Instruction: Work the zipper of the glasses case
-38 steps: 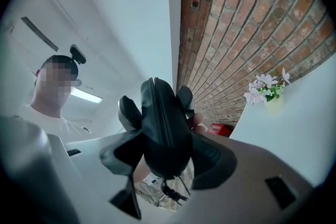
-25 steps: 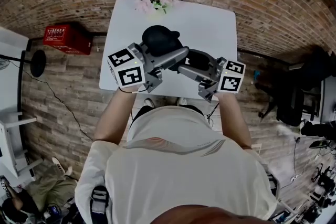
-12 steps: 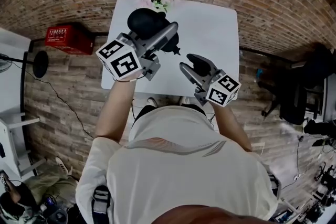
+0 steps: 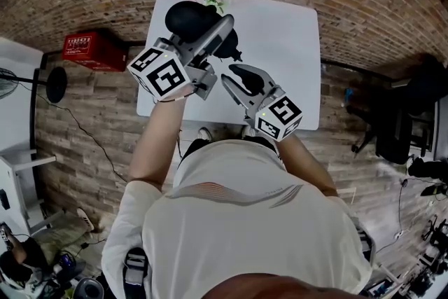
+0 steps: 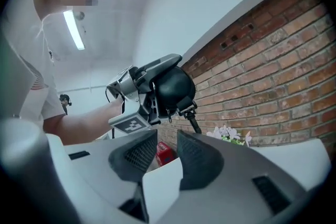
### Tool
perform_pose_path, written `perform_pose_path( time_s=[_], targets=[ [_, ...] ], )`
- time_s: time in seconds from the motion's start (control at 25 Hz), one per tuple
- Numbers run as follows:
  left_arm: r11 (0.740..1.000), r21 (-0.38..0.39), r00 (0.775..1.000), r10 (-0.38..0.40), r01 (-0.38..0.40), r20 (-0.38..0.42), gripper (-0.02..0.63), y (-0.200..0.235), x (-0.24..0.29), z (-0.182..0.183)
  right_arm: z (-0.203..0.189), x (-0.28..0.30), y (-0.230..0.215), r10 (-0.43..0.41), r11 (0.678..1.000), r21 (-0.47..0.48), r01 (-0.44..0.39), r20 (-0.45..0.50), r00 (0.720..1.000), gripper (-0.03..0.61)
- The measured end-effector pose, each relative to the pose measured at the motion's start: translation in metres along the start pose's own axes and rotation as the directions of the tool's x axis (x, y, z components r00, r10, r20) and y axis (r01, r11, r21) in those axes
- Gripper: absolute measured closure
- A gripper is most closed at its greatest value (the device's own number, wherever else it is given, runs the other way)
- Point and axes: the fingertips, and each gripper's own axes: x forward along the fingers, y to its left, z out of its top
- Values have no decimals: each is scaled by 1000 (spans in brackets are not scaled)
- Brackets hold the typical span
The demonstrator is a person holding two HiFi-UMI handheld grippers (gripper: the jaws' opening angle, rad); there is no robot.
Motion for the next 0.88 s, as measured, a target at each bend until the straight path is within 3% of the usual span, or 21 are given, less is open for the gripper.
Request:
perform_pose_path(
  time_s=[0.4, 0.88],
  targets=[
    [997, -66, 999, 37, -35, 27, 351, 7, -6, -3, 19, 11, 2, -35, 998, -50, 40, 79, 996, 442],
    [995, -97, 999, 39, -35, 35, 351, 9, -4, -8, 20, 15, 0, -46, 997, -62, 51, 75, 996, 480]
  ],
)
